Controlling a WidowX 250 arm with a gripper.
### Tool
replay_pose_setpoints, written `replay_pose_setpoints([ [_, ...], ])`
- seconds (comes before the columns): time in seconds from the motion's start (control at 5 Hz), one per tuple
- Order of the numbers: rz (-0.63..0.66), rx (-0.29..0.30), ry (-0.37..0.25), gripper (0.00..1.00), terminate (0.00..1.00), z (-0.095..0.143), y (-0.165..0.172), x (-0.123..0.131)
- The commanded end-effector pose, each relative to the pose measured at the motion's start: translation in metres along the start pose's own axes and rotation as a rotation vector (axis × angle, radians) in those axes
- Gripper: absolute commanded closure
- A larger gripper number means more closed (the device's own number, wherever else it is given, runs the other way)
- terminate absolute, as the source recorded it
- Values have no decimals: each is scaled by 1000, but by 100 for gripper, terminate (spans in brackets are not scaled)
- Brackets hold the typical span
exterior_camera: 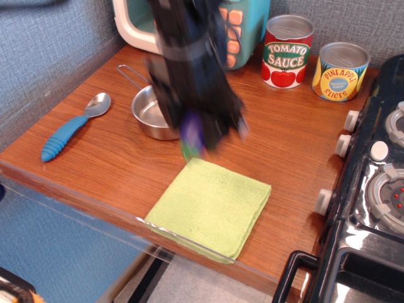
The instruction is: Place the eggplant on the green cloth.
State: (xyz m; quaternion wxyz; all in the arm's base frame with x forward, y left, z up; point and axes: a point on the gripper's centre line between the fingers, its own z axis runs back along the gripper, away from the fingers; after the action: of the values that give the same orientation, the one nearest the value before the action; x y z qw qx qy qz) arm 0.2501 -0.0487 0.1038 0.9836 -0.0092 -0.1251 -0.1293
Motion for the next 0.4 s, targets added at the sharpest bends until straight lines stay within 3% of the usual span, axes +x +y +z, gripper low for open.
replay_pose_setpoints([
  [0.0, 10, -3, 79, 100, 0, -22, -46, -33],
  [0.2, 41, 20, 103, 100, 0, -30, -39, -38],
])
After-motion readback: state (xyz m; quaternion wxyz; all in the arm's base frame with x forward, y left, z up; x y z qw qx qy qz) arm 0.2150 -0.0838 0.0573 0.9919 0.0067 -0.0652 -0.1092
